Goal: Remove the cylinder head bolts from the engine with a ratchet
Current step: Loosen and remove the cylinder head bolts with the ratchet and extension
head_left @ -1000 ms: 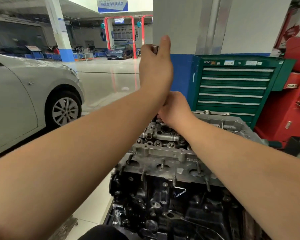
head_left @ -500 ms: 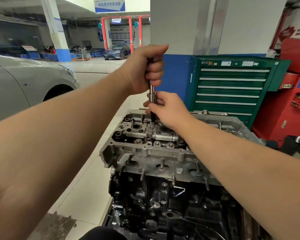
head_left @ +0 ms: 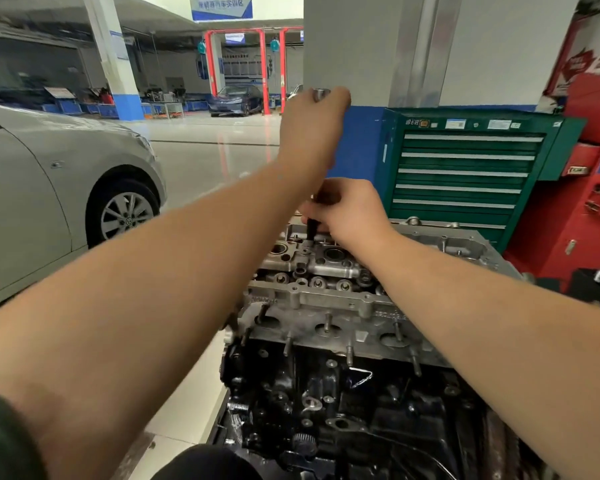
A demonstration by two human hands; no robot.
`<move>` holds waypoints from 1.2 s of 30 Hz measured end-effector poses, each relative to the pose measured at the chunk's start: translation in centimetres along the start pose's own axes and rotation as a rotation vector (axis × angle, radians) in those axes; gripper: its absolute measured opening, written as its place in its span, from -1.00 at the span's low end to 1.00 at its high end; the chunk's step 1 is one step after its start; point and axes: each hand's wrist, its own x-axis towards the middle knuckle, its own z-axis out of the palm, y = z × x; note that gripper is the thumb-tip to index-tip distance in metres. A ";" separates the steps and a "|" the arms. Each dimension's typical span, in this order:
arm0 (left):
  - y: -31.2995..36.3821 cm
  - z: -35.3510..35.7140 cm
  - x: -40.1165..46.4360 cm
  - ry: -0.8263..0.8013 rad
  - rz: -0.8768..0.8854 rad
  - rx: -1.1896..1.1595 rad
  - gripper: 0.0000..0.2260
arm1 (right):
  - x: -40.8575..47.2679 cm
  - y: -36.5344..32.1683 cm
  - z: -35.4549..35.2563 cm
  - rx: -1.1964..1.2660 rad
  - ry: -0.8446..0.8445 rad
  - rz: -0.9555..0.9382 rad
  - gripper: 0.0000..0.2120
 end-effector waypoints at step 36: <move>-12.1 -15.2 -3.9 0.072 -0.174 -0.192 -0.84 | 4.1 -3.0 6.3 0.091 -0.234 -0.112 -0.80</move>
